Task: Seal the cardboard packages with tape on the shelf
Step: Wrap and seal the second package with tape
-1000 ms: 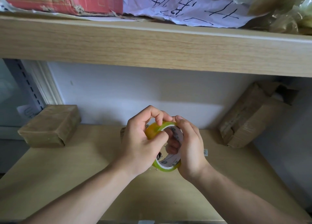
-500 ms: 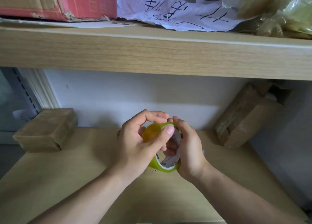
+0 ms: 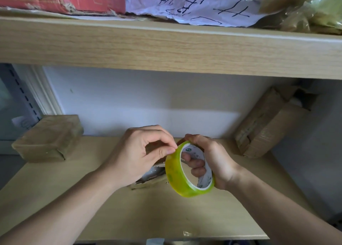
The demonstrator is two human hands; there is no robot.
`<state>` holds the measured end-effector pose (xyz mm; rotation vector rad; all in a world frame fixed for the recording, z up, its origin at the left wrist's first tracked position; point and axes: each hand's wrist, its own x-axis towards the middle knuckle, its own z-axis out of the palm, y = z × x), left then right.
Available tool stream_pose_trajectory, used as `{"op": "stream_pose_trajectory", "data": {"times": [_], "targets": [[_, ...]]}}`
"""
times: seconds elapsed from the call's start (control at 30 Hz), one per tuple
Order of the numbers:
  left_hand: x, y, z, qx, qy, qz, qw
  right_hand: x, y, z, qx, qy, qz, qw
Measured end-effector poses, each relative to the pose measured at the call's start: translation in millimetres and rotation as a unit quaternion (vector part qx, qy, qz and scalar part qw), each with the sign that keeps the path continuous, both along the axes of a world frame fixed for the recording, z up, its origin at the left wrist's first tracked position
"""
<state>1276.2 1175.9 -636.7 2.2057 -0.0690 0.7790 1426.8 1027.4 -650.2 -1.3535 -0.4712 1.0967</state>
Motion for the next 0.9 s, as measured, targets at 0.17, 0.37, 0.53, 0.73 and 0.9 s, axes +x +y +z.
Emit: {"op": "stream_pose_trajectory", "data": {"times": [0.17,0.37,0.53,0.73,0.9], "targets": [[1.9,-9.7,-3.2,0.092,-0.009,0.023,0.995,3.6,-3.6,-1.7,-0.007,0.010,0.026,1.000],[3.1,-21.3,-0.8,0.127,-0.018,0.007,0.992,6.1,-4.3,-2.1,0.001,0.028,0.051,0.998],[-0.6,-15.1,-3.9,0.015,-0.002,-0.041,0.999,18.2,-8.6,0.8,-0.006,0.077,0.037,0.996],[1.7,-16.7,-10.2,-0.071,0.026,0.010,0.997,20.9,-15.3,1.4,-0.002,0.032,0.011,0.999],[5.8,-21.9,-9.3,-0.033,0.029,0.004,0.999,16.1,-16.2,7.4,-0.020,-0.031,-0.007,0.999]]}}
